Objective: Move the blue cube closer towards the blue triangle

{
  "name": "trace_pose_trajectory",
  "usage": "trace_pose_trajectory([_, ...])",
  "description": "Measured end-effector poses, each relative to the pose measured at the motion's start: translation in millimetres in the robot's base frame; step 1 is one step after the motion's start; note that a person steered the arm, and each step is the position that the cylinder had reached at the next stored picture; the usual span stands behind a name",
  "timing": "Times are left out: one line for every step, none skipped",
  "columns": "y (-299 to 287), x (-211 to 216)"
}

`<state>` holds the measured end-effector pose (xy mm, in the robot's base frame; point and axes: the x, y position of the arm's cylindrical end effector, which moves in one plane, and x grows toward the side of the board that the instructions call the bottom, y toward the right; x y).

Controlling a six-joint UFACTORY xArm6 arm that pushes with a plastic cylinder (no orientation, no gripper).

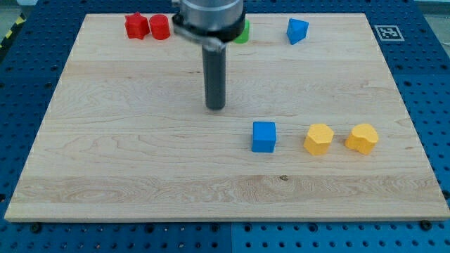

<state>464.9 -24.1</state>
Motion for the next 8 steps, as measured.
trace_pose_trajectory([17,73])
trace_pose_trajectory([46,97])
trace_pose_trajectory([65,79])
trace_pose_trajectory([80,55])
trace_pose_trajectory([91,36])
trace_pose_trajectory([112,15])
trace_pose_trajectory([129,-9])
trace_pose_trajectory([131,-29])
